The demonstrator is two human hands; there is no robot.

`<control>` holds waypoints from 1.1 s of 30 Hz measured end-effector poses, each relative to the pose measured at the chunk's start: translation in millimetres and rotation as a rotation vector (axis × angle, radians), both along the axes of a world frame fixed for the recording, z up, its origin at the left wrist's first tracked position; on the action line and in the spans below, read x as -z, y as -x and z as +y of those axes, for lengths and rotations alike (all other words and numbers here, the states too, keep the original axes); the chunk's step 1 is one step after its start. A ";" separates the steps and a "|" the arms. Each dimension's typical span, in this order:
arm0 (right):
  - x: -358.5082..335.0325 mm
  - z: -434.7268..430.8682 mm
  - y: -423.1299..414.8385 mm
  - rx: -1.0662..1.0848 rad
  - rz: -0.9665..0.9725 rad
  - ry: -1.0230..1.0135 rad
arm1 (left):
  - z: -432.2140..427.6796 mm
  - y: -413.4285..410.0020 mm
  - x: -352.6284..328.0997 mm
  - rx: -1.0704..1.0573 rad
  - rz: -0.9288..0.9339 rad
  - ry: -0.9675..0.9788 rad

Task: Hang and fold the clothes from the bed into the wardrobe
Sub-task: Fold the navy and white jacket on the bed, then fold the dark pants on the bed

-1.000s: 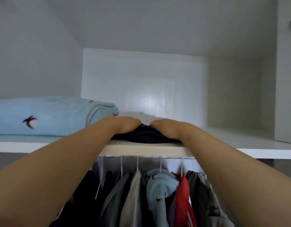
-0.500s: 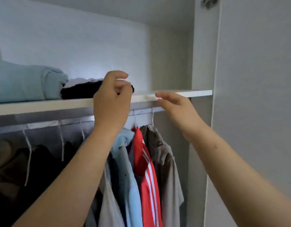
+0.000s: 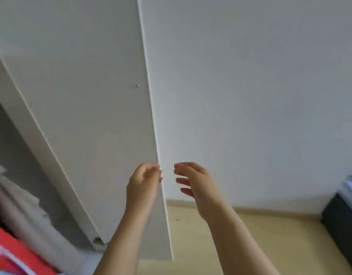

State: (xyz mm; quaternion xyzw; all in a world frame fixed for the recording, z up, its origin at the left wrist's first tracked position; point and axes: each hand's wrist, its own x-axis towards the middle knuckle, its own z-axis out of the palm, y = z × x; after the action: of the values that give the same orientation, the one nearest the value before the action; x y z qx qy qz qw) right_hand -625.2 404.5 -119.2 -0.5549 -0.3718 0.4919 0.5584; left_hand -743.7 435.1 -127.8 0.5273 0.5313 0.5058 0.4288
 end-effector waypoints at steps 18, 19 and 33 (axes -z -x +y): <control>109.5 -394.0 -441.2 1.075 0.205 0.368 | -284.1 -514.3 90.6 1.138 0.174 0.496; 113.5 -404.8 -455.6 1.107 0.224 0.375 | -292.2 -533.0 92.9 1.164 0.188 0.501; 151.8 -498.6 -695.0 1.376 0.469 0.463 | -374.3 -822.1 129.1 1.412 0.437 0.552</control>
State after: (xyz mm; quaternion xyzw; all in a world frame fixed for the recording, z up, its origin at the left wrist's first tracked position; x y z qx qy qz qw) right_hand 69.7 -94.1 -271.0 -0.6454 0.2990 0.2035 0.6728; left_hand 78.4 60.8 -257.0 0.7018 0.2493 -0.1514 0.6499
